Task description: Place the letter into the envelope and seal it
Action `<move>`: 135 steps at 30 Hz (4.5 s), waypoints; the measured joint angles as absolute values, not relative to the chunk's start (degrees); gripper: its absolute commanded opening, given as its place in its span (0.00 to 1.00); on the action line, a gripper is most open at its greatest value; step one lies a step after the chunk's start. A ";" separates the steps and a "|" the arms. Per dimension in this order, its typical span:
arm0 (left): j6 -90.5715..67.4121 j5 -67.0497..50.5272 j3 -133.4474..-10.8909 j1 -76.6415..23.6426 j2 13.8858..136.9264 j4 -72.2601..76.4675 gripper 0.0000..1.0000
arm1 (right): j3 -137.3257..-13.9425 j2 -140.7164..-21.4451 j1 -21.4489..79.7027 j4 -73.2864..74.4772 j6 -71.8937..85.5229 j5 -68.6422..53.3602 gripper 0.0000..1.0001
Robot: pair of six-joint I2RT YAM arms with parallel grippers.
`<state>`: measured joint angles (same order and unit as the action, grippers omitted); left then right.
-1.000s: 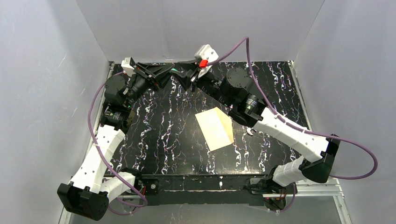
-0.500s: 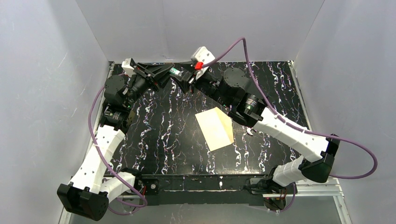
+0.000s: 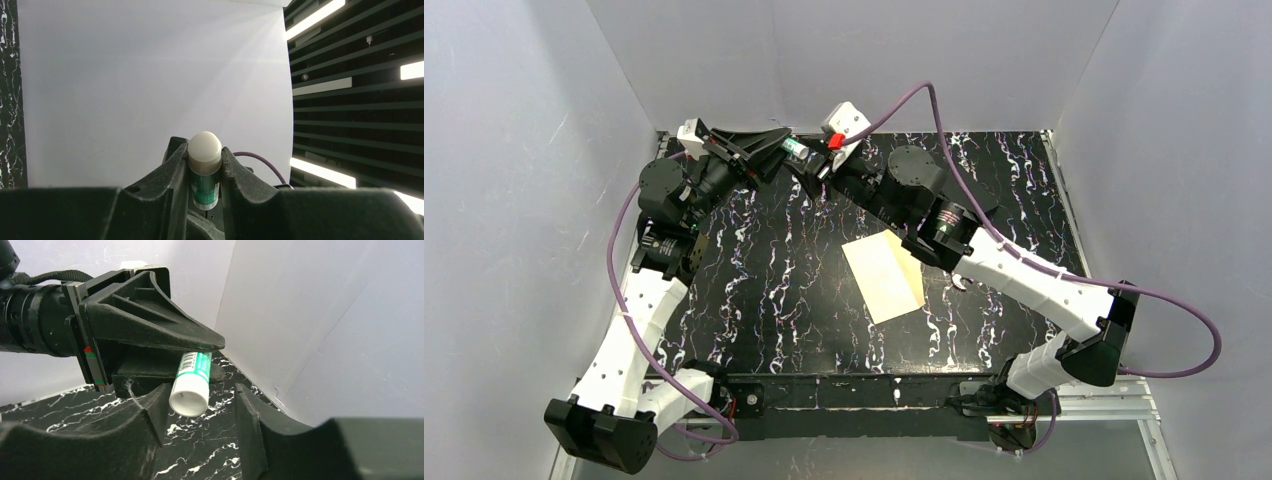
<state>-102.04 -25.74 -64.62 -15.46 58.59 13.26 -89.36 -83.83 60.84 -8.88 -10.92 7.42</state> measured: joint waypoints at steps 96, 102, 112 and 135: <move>-97.73 -22.48 -63.75 -15.59 56.49 13.23 0.00 | -87.09 -83.64 61.19 -16.27 -4.73 3.36 0.52; -98.28 -22.55 -63.70 -15.59 56.40 13.21 0.00 | -87.09 -83.61 61.19 -17.78 -4.36 2.81 0.40; -98.63 -22.98 -63.70 -15.59 56.40 13.26 0.18 | -87.99 -83.85 60.99 -16.80 -4.08 3.03 0.01; -52.86 -25.02 -60.03 -15.46 47.81 -17.56 0.72 | -84.14 -84.73 52.71 29.93 23.99 17.54 0.01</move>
